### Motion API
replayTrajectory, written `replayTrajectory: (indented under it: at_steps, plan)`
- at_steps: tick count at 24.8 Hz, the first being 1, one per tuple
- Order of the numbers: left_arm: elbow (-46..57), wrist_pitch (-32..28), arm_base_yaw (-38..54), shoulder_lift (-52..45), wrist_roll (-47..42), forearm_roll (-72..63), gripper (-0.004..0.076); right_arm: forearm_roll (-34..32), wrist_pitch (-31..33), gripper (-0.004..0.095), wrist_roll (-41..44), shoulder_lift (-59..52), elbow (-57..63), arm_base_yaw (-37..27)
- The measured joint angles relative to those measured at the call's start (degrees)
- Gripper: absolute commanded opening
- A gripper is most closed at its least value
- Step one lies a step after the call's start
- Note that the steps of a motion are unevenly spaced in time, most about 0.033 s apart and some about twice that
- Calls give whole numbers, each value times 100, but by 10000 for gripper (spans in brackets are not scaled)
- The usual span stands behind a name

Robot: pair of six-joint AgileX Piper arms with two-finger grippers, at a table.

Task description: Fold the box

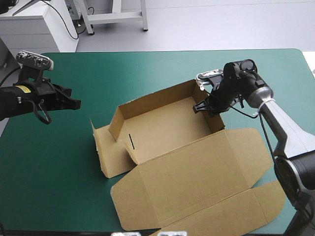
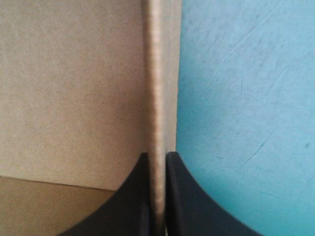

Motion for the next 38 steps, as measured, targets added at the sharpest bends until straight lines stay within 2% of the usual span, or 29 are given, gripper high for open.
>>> replayTrajectory:
  at_steps: [8, 18, 25, 33, 38]
  plan:
    - [0, 0, 0, 0, 0, 29, -9, -139, 53, -20, 76, -826, -528, -52]
    - [0, 0, 0, 0, -19, 220, -9, -155, 68, -20, 5, -1839, -543, -809]
    - [0, 0, 0, 0, -19, 312, -9, 381, 72, -20, -319, -2246, -543, -1353]
    - [259, -115, 0, 626, -19, 367, -9, 817, 72, -20, -465, -2311, -543, -1439]
    - [868, -591, 0, 1145, 234, -730, -9, 915, 72, -20, -501, -2311, -543, -1444]
